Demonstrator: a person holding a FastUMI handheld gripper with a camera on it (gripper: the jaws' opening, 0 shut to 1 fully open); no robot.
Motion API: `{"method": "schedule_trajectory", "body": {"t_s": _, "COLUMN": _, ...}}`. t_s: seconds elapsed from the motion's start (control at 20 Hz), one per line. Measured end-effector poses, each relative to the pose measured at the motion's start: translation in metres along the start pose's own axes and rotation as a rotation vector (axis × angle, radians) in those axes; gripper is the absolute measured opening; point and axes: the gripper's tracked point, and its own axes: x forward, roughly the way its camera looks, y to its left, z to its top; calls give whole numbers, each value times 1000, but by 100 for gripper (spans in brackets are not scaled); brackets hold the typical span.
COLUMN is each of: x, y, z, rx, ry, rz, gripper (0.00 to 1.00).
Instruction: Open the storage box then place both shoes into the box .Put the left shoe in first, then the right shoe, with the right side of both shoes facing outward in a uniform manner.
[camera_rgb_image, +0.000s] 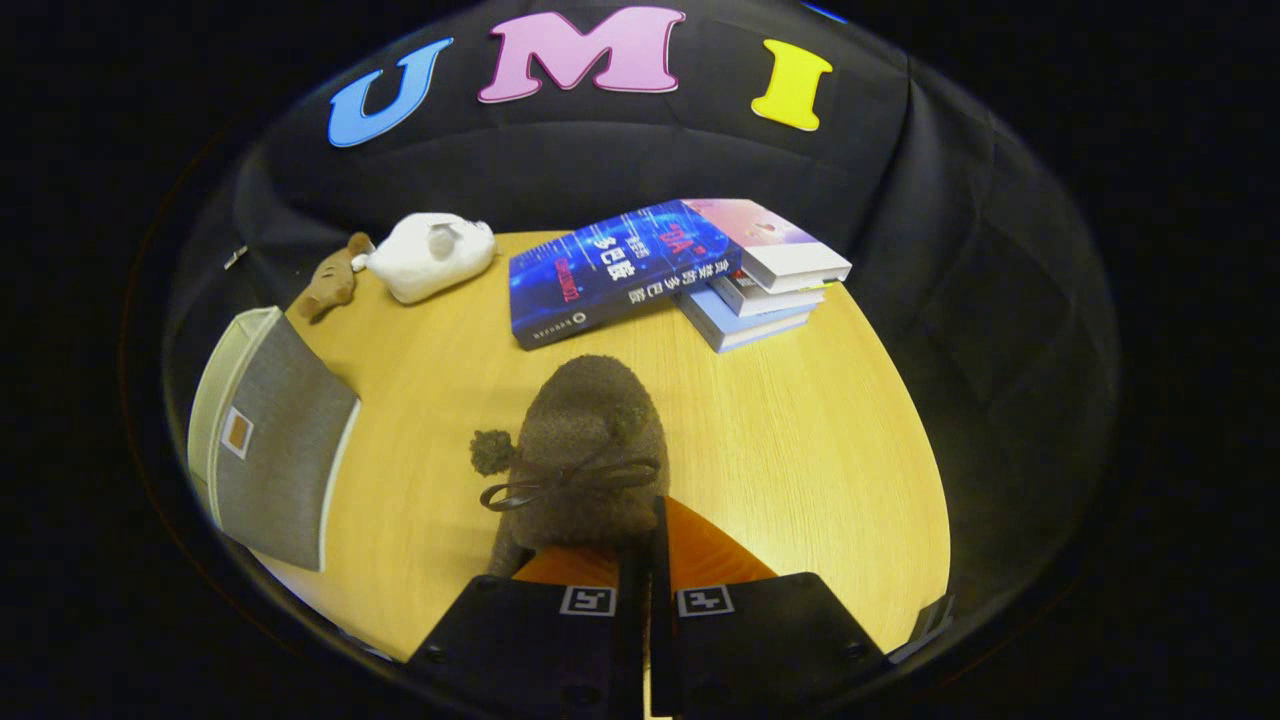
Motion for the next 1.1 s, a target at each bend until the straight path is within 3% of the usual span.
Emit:
{"method": "schedule_trajectory", "body": {"t_s": 0.45, "x": -75, "y": 157, "z": 79, "rx": 64, "ry": -110, "rz": 180, "gripper": 8}}
{"method": "schedule_trajectory", "body": {"t_s": 0.75, "x": -98, "y": 273, "z": 98, "rx": 96, "ry": -104, "rz": 268, "gripper": 8}}
{"method": "schedule_trajectory", "body": {"t_s": 0.9, "x": -93, "y": 315, "z": 87, "rx": 79, "ry": -58, "rz": 256, "gripper": 8}}
{"method": "schedule_trajectory", "body": {"t_s": 1.1, "x": -73, "y": 339, "z": 61, "rx": -33, "ry": -11, "rz": 160, "gripper": 8}}
